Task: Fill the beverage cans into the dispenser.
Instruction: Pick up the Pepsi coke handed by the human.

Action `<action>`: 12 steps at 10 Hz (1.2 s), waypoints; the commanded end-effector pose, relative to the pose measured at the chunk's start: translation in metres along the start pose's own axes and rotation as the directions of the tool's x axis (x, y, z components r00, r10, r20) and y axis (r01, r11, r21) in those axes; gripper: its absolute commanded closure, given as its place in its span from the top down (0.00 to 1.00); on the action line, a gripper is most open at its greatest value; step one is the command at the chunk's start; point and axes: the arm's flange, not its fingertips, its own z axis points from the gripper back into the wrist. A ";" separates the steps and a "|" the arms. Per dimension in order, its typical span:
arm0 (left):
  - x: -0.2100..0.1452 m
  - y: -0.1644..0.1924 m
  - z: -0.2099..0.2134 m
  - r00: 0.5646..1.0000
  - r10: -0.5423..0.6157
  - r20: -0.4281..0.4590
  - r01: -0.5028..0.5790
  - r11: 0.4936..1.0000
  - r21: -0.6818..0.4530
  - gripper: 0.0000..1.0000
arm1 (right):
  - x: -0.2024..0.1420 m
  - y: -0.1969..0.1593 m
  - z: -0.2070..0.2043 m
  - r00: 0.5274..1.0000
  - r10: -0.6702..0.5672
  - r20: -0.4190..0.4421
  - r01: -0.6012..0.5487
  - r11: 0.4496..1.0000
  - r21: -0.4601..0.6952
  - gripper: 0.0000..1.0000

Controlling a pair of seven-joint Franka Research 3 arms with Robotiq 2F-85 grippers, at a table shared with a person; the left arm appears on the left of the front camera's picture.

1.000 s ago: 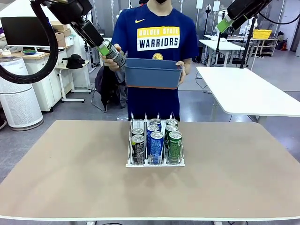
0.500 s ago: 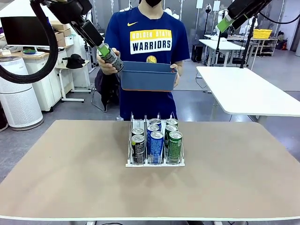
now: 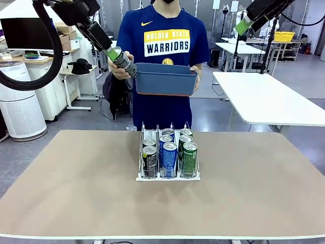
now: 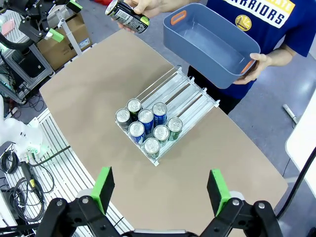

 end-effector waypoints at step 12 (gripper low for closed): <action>-0.016 0.038 -0.015 0.997 -0.038 0.074 0.036 0.999 0.023 1.00 | 0.000 0.001 -0.001 1.000 0.009 0.001 -0.009 1.000 0.006 1.00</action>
